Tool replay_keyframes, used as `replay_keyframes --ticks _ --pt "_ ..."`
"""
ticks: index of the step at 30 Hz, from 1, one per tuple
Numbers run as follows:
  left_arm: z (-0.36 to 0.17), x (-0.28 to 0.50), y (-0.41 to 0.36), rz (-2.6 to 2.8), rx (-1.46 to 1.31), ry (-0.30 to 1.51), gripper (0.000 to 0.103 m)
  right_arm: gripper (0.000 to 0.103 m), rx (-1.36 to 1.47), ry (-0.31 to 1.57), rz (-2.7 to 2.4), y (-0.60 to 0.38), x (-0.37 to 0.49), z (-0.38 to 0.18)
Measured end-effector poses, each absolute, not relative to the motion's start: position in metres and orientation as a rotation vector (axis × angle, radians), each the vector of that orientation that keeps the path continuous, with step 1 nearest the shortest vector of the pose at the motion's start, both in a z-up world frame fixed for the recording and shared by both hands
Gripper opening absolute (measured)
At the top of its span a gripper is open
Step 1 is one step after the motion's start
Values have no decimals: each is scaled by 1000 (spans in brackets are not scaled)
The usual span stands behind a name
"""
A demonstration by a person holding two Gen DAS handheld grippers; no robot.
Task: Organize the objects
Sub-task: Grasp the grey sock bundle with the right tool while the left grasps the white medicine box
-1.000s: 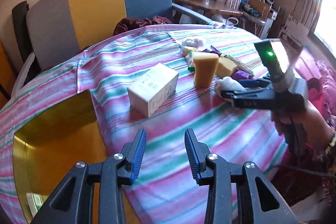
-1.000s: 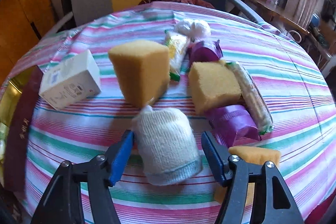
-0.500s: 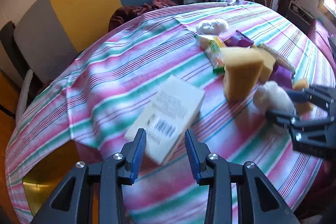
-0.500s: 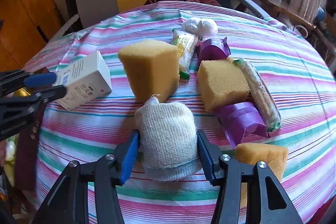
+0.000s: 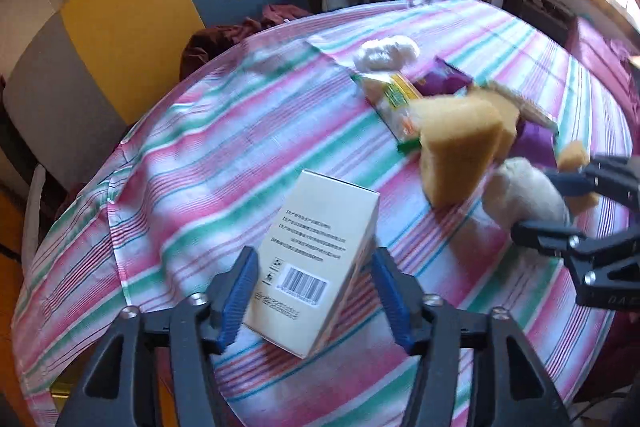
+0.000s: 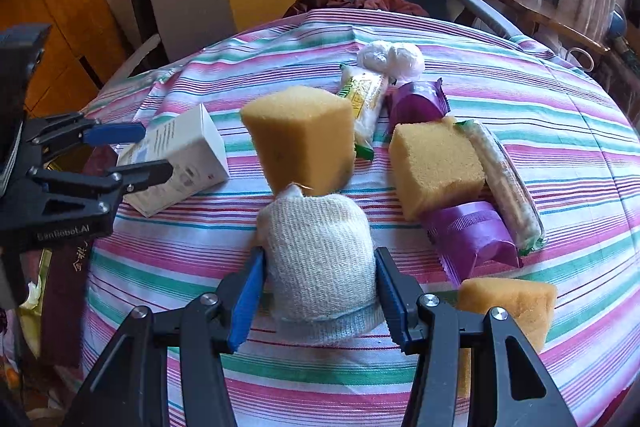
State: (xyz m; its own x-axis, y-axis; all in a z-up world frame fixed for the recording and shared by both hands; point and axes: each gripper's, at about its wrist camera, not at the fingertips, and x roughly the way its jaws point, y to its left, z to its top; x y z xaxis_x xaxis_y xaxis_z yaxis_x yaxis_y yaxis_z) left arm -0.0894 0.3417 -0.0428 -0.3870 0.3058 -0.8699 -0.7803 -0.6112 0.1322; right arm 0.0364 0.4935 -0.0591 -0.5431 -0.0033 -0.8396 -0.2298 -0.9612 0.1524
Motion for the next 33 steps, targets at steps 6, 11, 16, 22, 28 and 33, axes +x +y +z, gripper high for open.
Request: replay_keyframes --ticks 6,11,16,22,28,33 --pt "-48 -94 347 2088 -1116 773 65 55 -1429 381 2622 496 37 -59" --pt "-48 -108 341 2097 -1187 648 66 55 -1424 385 2623 496 38 -59" --pt "-52 -90 348 2105 -1118 752 66 55 -1425 393 2623 498 37 -58" --pt "-52 -79 353 2107 -1053 827 67 55 -1426 393 2623 497 37 -58" --pt "-55 -107 343 2004 -1234 561 77 55 -1434 395 2621 497 36 -59" --pt "-71 -95 352 2025 -1233 714 71 55 -1425 410 2620 498 37 -59"
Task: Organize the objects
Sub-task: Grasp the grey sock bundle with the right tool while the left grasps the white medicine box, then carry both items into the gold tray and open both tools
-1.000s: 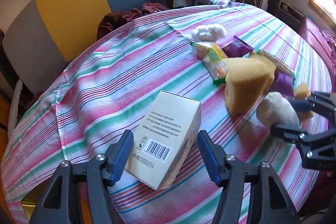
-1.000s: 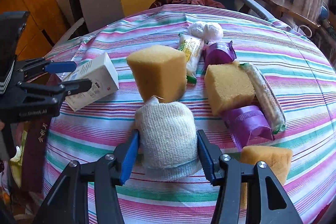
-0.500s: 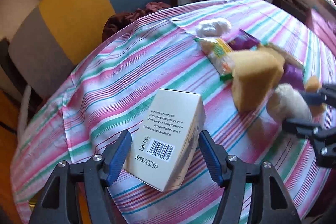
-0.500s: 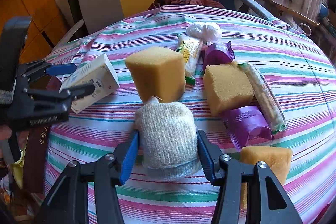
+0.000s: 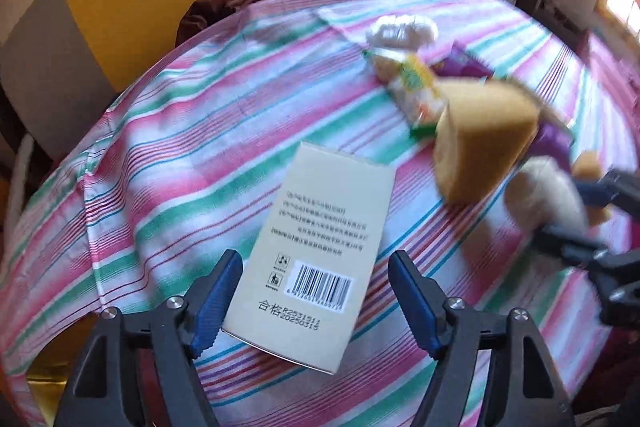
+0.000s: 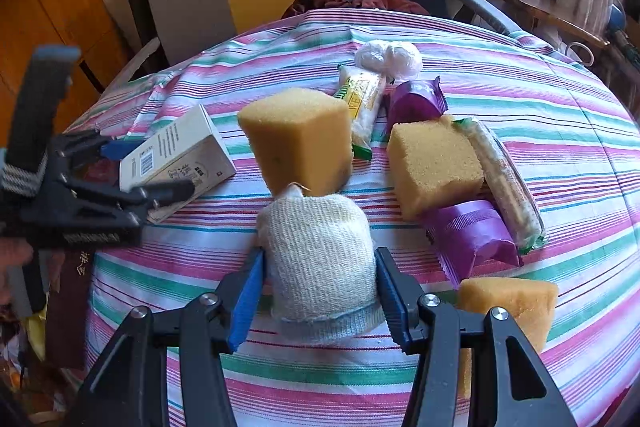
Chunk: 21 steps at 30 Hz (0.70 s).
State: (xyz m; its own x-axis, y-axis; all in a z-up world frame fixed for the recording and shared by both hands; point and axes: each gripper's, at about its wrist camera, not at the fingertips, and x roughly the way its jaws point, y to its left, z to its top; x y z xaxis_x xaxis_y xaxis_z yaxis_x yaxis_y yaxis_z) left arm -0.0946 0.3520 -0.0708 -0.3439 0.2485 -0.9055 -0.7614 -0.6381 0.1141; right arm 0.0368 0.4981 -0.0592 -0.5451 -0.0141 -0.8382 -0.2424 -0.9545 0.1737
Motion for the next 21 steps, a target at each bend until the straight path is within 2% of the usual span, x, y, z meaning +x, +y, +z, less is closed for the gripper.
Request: replay_keyframes --ticks 1,2,13,21 --pt "-74 -91 354 2035 -1225 744 58 55 -1425 412 2616 499 37 -60" --pt "-78 -88 354 2028 -1227 748 51 55 -1425 414 2613 499 37 -60" --pt "-75 -61 327 2075 -1308 508 50 55 -1419 479 2642 500 39 -58" --pt "-56 -29 289 2085 -1299 314 50 55 -1436 406 2649 492 38 -59"
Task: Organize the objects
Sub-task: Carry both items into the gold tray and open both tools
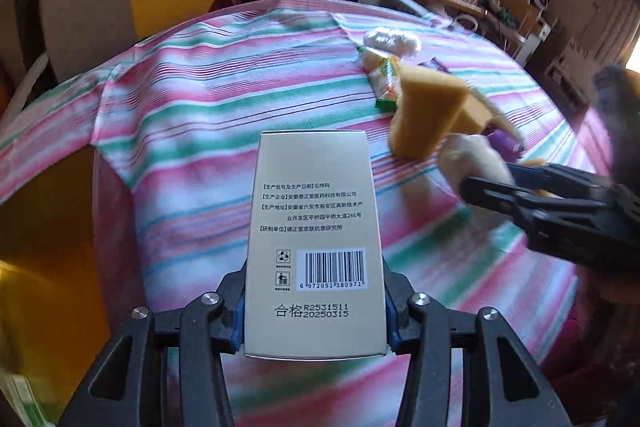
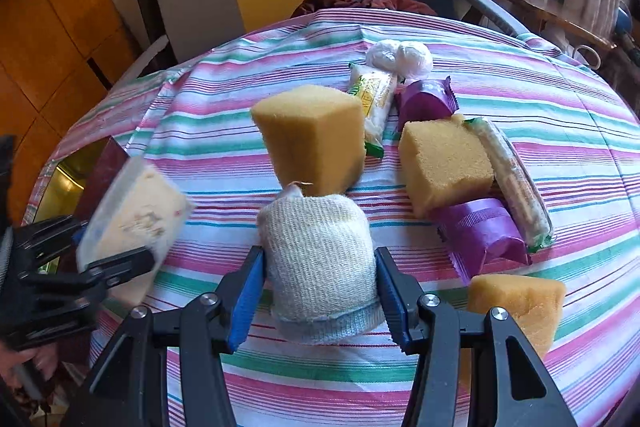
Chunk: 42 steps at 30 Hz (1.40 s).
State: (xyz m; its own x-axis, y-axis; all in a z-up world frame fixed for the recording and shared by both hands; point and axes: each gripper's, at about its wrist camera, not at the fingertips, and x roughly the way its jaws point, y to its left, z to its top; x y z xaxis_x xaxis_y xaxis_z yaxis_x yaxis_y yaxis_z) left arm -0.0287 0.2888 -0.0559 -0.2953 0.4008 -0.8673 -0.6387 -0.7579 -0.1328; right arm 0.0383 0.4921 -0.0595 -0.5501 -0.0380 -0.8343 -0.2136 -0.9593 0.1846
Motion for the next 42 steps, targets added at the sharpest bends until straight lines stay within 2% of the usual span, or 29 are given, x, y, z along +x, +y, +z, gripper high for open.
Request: replay_keyframes --ticks 9,16,20,26,30,33,42 --pt "-15 3 230 2150 -1179 229 50 55 -1446 328 2682 479 38 -59" --pt "2 -3 165 2279 -1148 148 50 55 -1409 300 2767 461 39 -53" --pt "-6 -22 122 2357 -1217 88 50 55 -1382 271 2819 447 42 -48" --pt "-36 -50 63 2428 -1407 49 50 55 -1343 329 2875 430 50 -43" --pt "-48 -67 35 2479 -1478 91 50 55 -1335 394 2898 412 57 -36" --pt "-56 -81 23 2490 -1523 107 50 55 -1325 450 2947 389 62 -28" --pt "-62 -114 12 2500 -1581 133 51 55 -1325 441 3127 300 68 1"
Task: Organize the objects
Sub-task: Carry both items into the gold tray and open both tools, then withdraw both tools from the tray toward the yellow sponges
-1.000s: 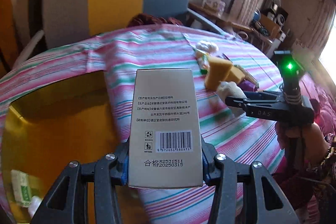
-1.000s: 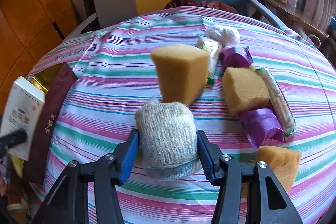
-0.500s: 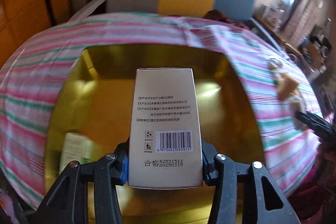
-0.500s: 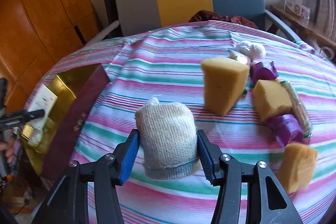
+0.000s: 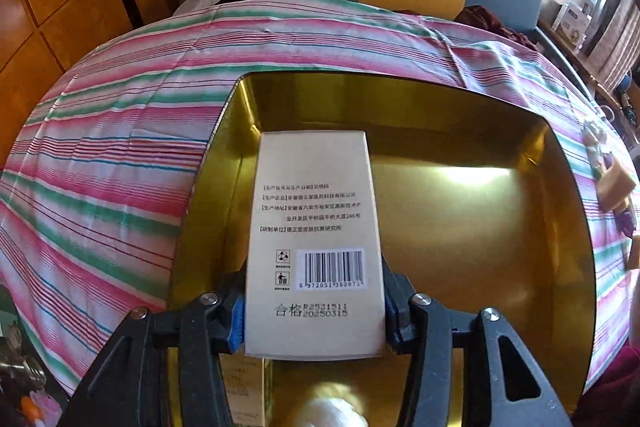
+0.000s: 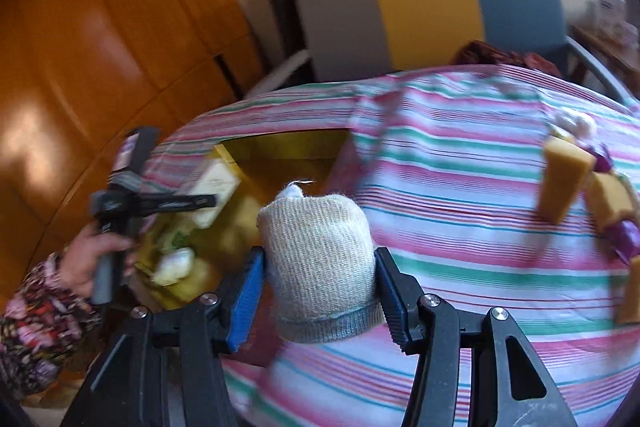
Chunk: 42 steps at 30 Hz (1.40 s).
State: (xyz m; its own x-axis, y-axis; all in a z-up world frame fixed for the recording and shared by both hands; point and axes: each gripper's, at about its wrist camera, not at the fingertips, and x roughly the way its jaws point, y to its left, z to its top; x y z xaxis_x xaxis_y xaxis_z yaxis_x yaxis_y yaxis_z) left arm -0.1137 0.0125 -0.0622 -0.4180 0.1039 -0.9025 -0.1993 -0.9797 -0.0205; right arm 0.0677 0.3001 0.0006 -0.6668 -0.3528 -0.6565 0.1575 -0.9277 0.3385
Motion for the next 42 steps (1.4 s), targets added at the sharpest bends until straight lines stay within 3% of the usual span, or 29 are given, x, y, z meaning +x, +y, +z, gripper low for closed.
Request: replay_keyframes --ticks 6,14,24,42 --pt "-48 -116 8 2511 -1503 78 55 55 1104 -308 -2510 245 64 -1" --pt "-10 -87 -37 2635 -1341 -260 56 55 1218 -226 -2430 194 48 -23" --pt "4 -44 -95 2797 -1224 -433 56 56 1302 -129 -2373 136 3 -40" --pt "-1 -33 -109 2781 -1237 -506 56 57 1345 -73 -2412 121 4 -44"
